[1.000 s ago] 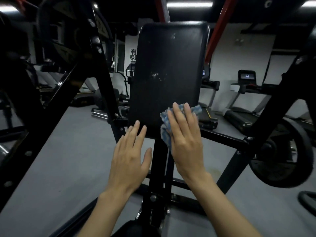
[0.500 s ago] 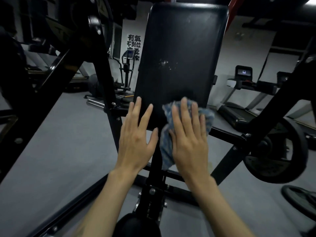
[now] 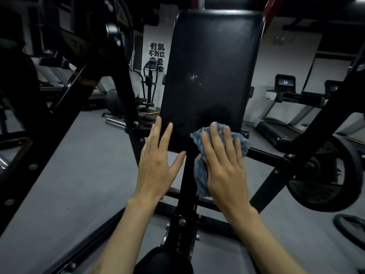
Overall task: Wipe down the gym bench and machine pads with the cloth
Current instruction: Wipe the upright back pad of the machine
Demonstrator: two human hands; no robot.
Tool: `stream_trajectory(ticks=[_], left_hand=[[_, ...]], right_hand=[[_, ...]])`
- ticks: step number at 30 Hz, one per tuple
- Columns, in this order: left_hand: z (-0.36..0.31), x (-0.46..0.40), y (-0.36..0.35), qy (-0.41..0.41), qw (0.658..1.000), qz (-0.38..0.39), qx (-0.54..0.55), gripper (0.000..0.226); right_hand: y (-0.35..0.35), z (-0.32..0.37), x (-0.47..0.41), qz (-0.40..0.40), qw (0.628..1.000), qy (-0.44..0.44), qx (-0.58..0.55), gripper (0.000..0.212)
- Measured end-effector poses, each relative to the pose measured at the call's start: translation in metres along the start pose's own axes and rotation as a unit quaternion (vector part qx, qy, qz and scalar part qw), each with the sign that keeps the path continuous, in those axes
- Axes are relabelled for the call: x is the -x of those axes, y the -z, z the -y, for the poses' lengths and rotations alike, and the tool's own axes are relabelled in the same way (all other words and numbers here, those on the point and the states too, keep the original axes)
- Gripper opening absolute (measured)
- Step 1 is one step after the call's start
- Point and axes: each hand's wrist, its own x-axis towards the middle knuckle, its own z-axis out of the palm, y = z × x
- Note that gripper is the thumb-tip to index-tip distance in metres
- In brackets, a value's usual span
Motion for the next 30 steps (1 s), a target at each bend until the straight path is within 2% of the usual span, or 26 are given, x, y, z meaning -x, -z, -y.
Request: stream_trajectory(ticks=[6, 11, 17, 23, 27, 30], left_hand=[[0.004, 0.0, 0.003, 0.0, 1.0, 0.002, 0.002, 0.08], [0.004, 0.0, 0.005, 0.011, 1.0, 0.002, 0.006, 0.081], [0.003, -0.003, 0.005, 0.021, 0.999, -0.003, 0.028, 0.081], [0.005, -0.001, 0.006, 0.039, 0.998, 0.004, 0.049, 0.081], [0.005, -0.002, 0.004, 0.042, 0.998, 0.004, 0.049, 0.082], [0.006, -0.002, 0.004, 0.05, 0.997, 0.006, 0.056, 0.082]], right_hand=[[0.0, -0.004, -0.05, -0.009, 1.0, 0.009, 0.018, 0.052], [0.003, -0.002, -0.004, 0.012, 1.0, -0.009, 0.01, 0.051], [0.008, -0.011, -0.057, -0.018, 0.999, -0.043, -0.008, 0.052], [0.003, 0.002, -0.004, -0.006, 0.998, -0.049, -0.028, 0.05], [0.005, -0.005, -0.05, -0.009, 0.999, -0.04, -0.009, 0.05], [0.004, -0.002, -0.046, -0.012, 0.998, -0.063, -0.011, 0.051]])
